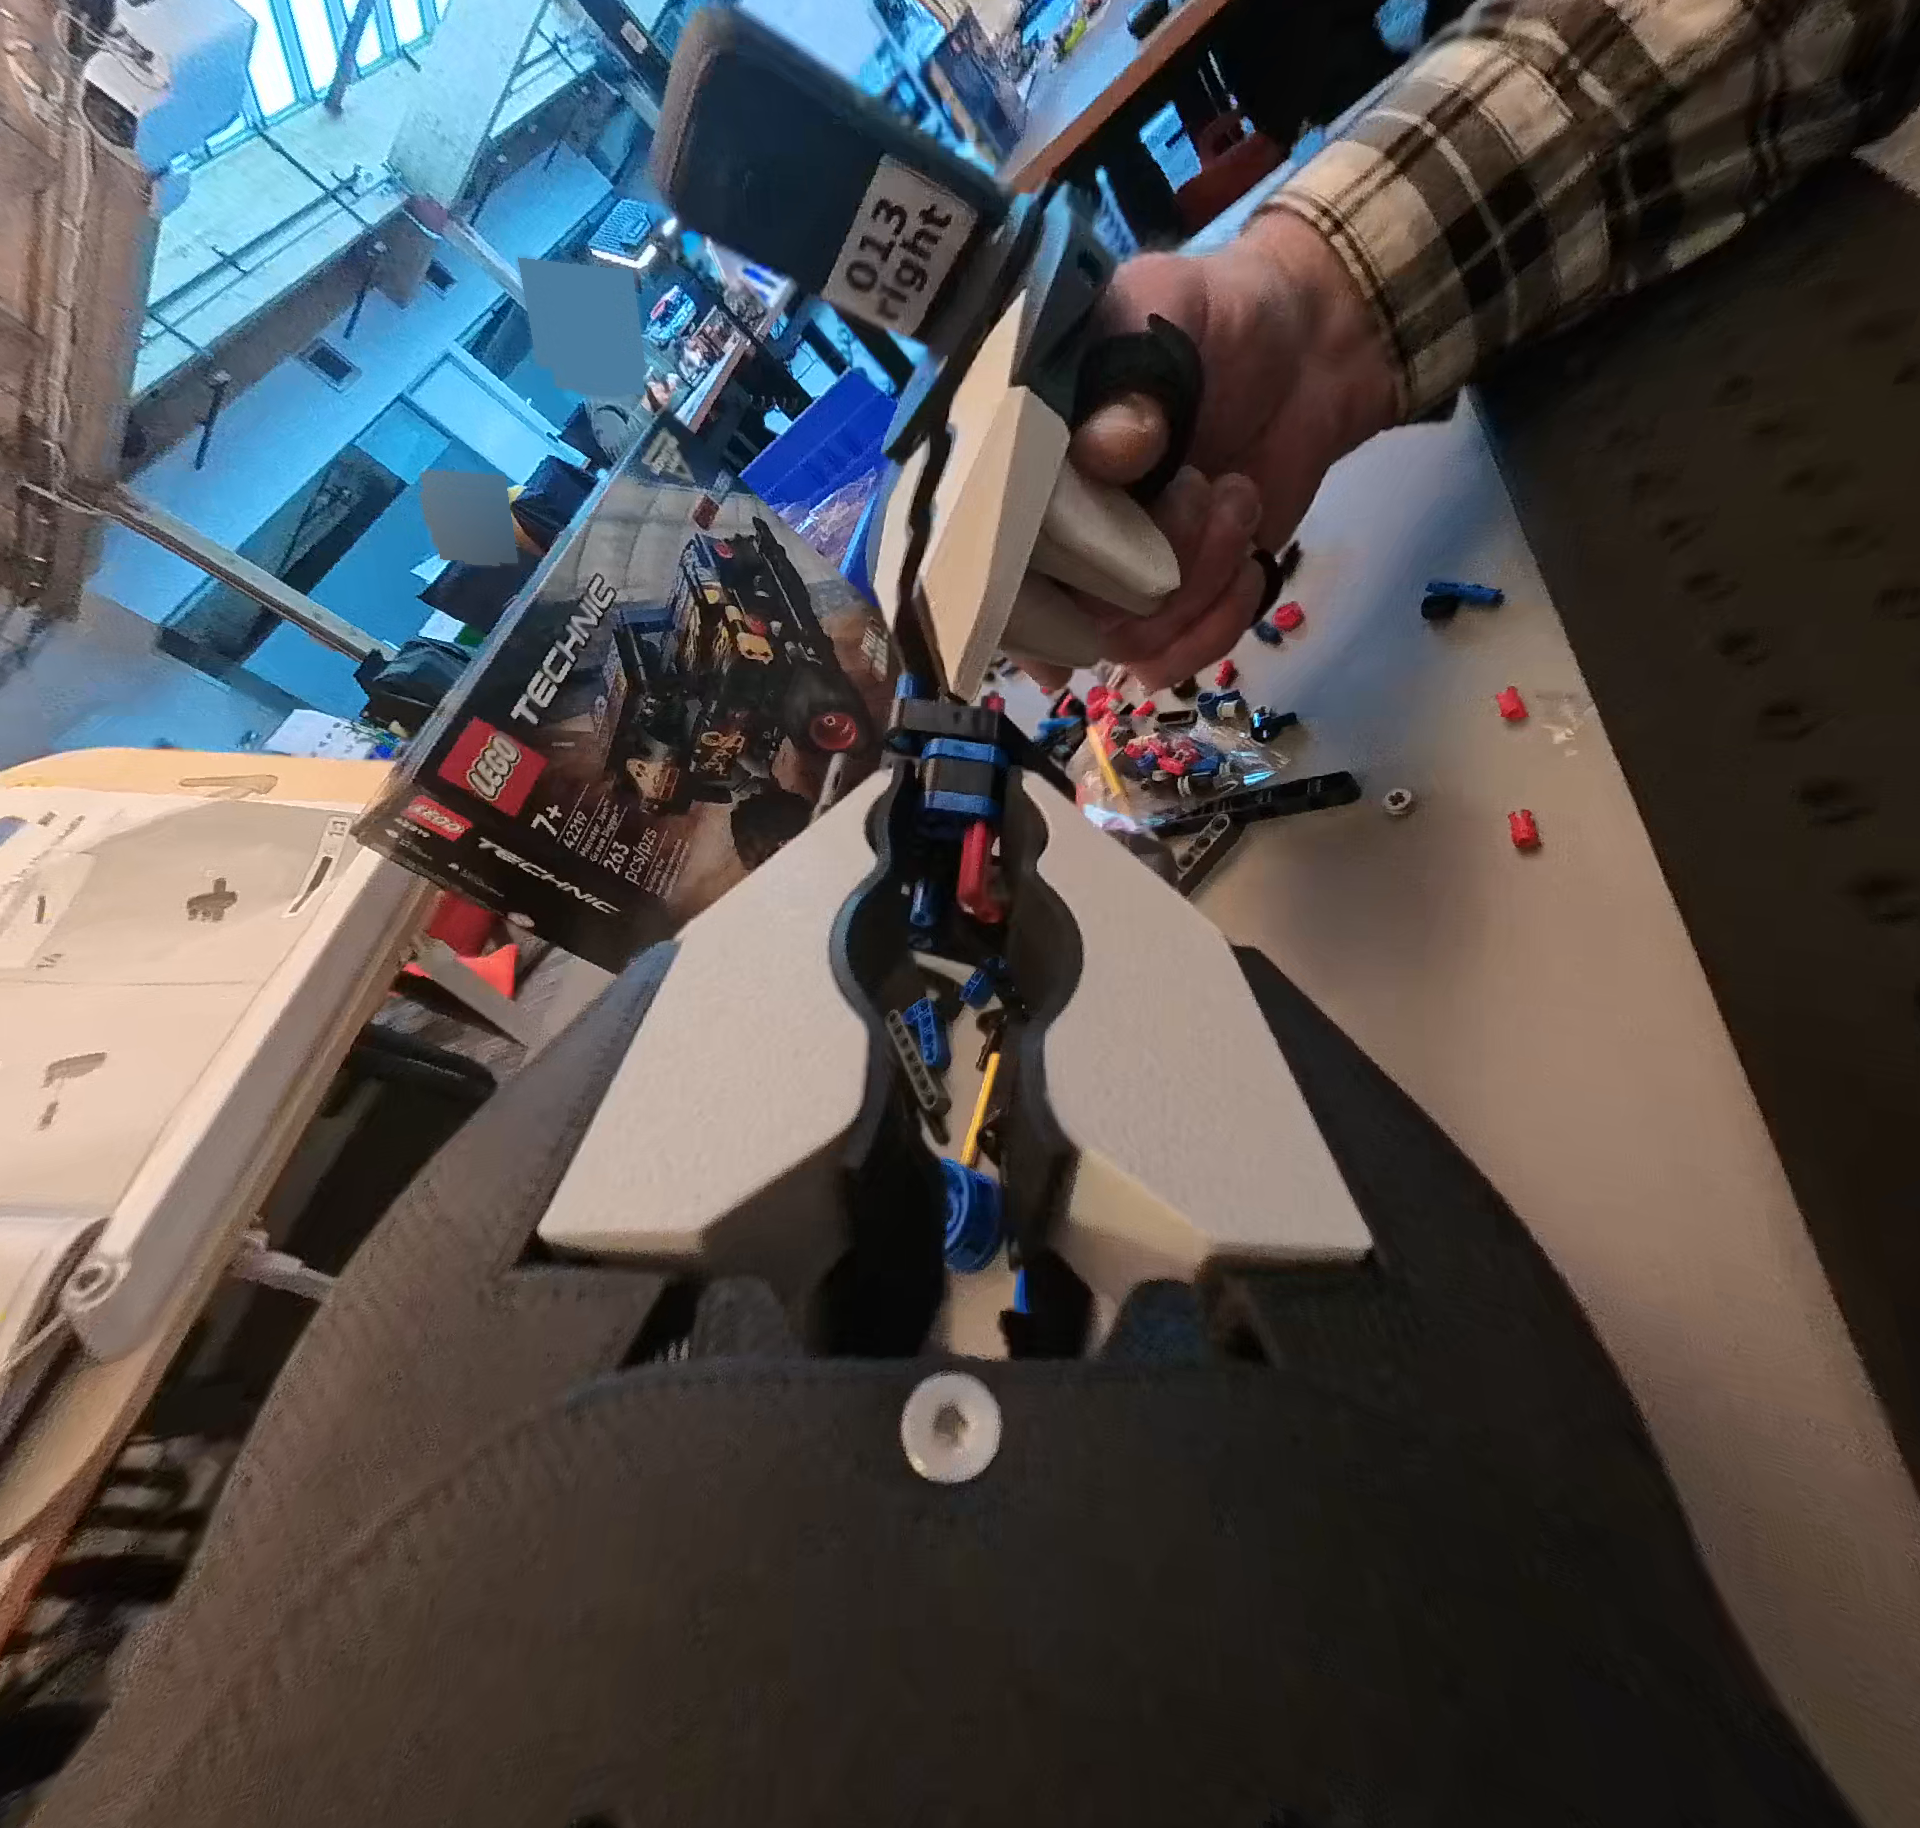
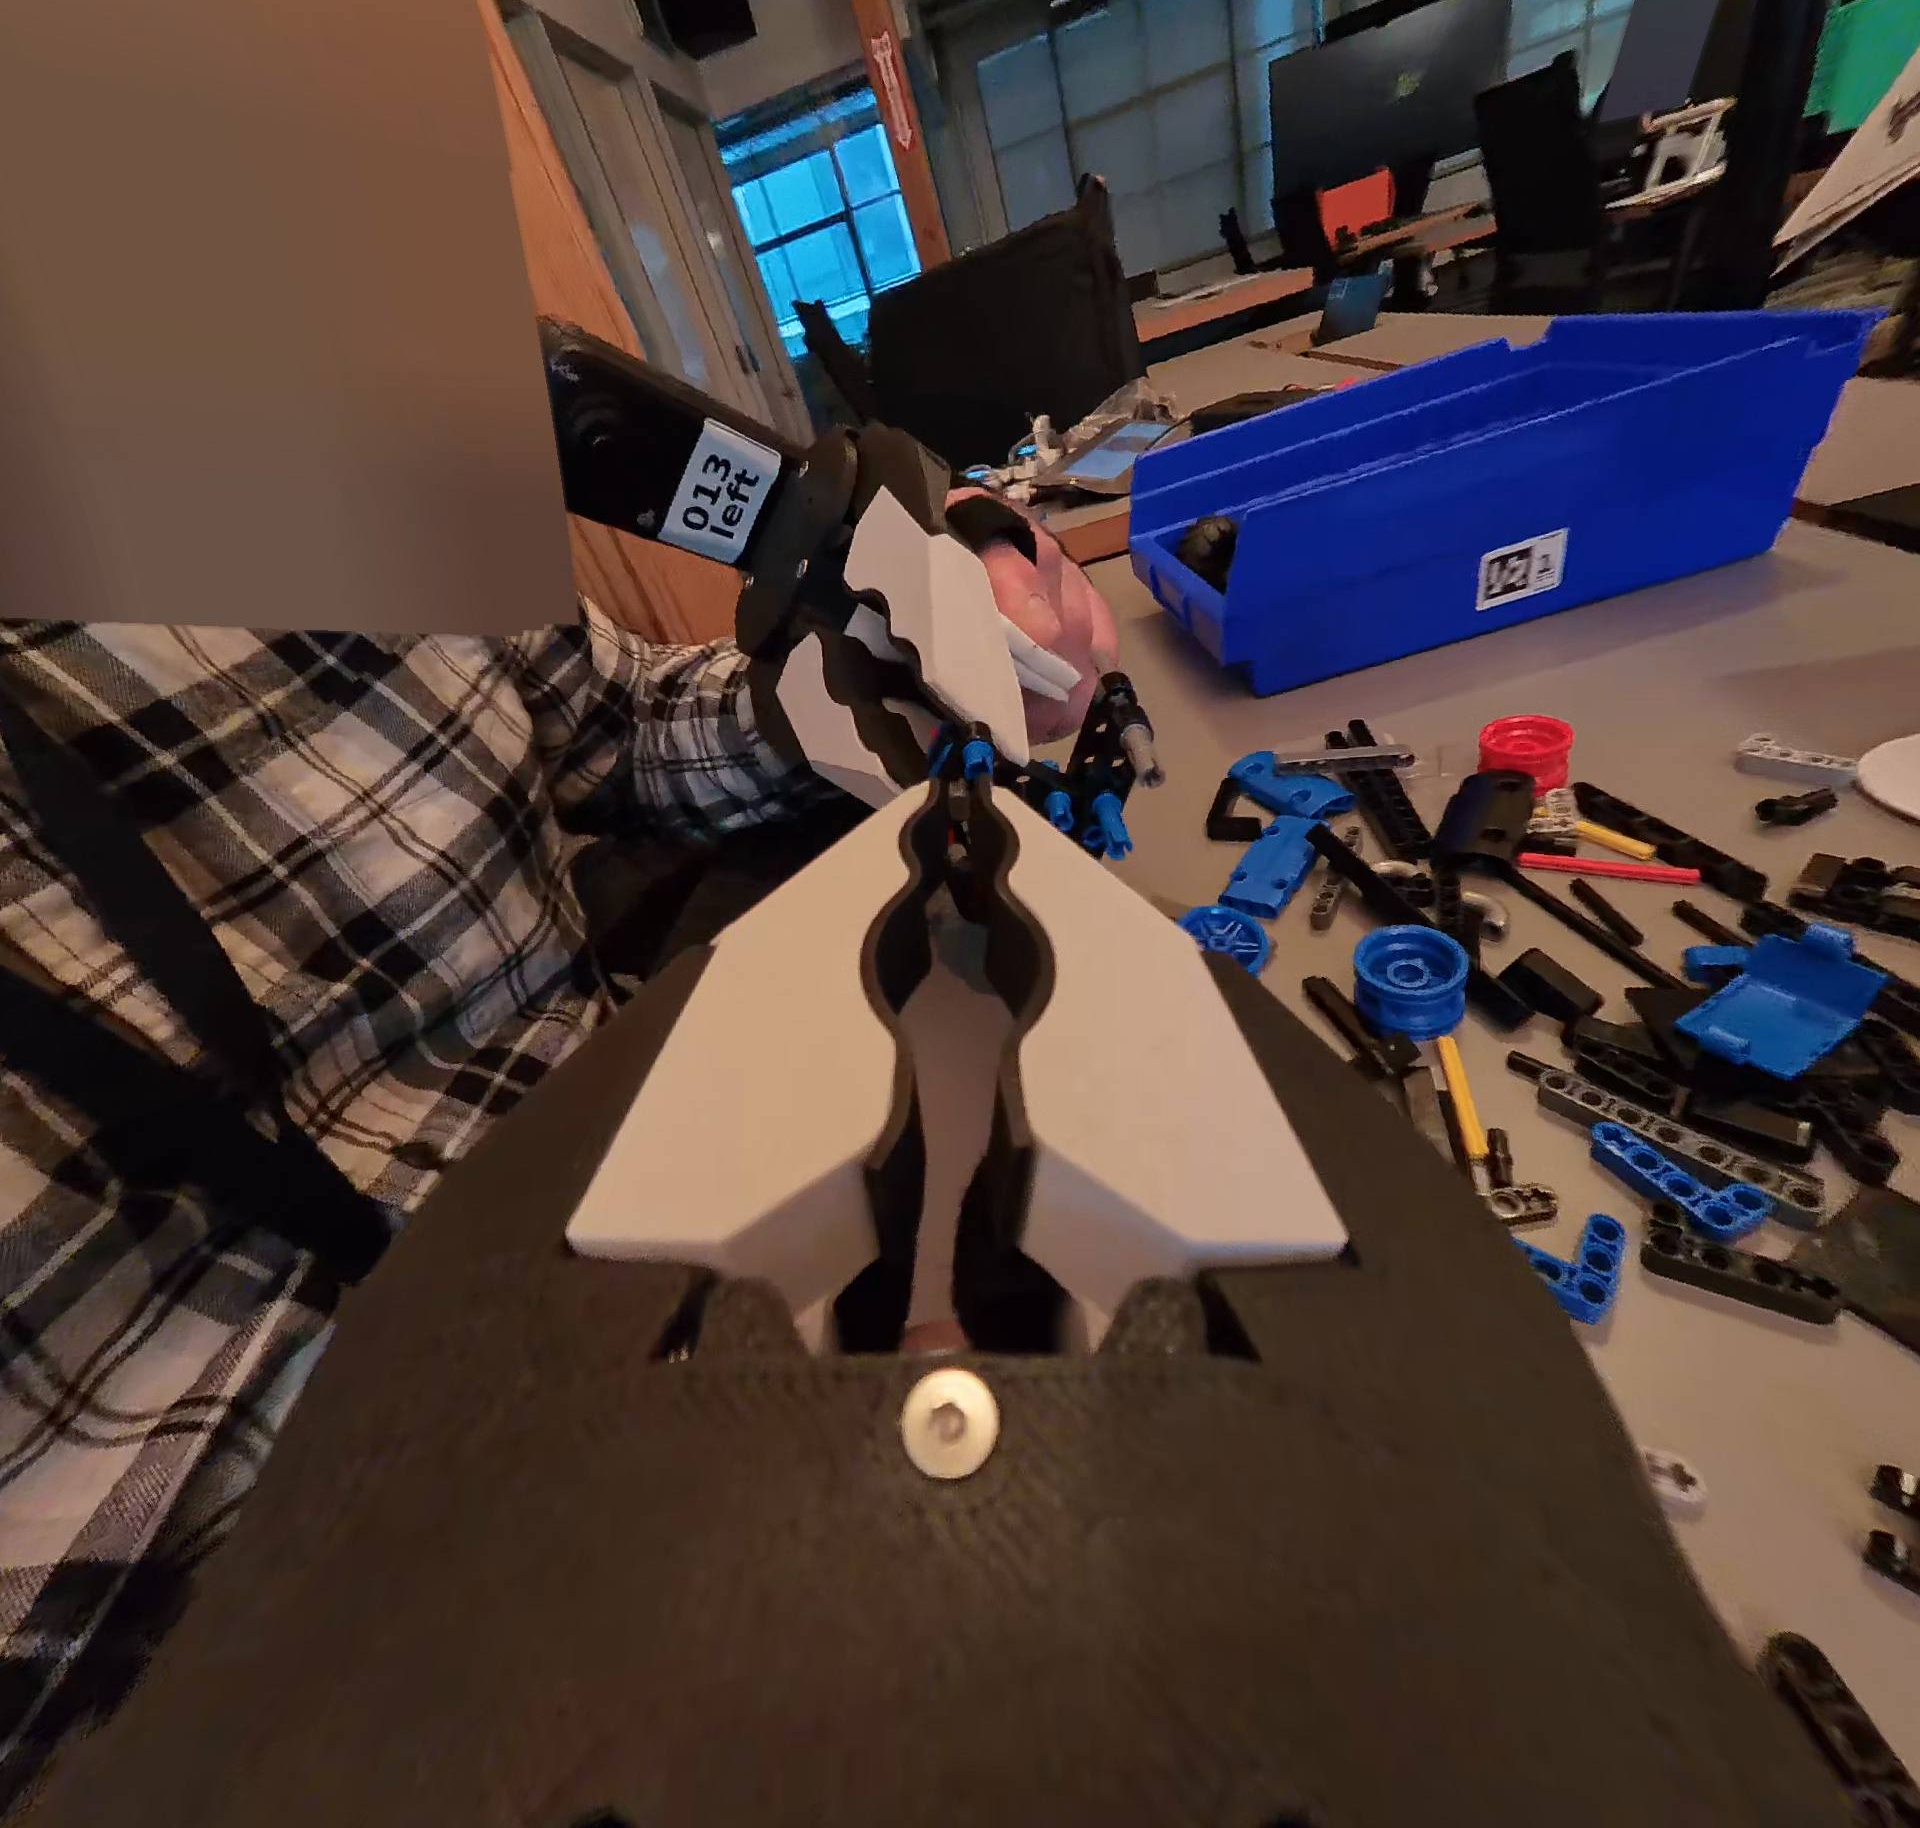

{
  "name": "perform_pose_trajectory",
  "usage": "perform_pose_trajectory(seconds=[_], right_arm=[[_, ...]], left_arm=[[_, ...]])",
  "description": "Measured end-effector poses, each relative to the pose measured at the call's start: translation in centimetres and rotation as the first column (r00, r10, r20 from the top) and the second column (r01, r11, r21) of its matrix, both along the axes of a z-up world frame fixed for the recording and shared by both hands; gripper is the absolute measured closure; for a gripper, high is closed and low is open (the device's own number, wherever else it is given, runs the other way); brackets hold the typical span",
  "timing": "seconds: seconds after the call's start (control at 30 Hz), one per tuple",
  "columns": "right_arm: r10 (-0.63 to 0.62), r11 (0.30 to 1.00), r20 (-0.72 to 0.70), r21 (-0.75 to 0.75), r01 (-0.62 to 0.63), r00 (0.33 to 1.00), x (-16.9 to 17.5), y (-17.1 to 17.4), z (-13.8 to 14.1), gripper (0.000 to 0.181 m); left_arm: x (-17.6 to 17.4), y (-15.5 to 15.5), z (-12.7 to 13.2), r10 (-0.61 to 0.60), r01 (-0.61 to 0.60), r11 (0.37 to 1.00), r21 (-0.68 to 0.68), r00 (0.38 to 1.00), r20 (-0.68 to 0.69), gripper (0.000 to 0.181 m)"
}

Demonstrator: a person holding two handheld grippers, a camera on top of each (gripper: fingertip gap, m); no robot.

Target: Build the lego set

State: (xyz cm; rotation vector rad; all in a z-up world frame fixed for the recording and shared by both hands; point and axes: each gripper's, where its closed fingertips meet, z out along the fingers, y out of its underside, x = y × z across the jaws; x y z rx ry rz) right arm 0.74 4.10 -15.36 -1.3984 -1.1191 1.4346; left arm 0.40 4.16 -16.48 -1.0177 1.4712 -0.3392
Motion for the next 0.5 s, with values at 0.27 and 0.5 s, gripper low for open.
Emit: perform_pose_trajectory(seconds=[0.27, 0.5], right_arm=[[-0.179, 0.963, 0.220, 0.241, 0.124, 0.959, -0.8, -0.3, -1.0, 0.179], [-0.199, 0.965, 0.265, 0.222, 0.141, 0.944, -1.3, -1.4, -3.0, 0.179]], left_arm=[[-0.7, 0.4, -2.3, 0.013, -0.006, 0.984, -0.181, 0.999, 0.037, 0.158], [-0.2, -0.6, -4.8, 0.045, -0.053, 0.997, -0.058, 0.991, -0.123, 0.161]])
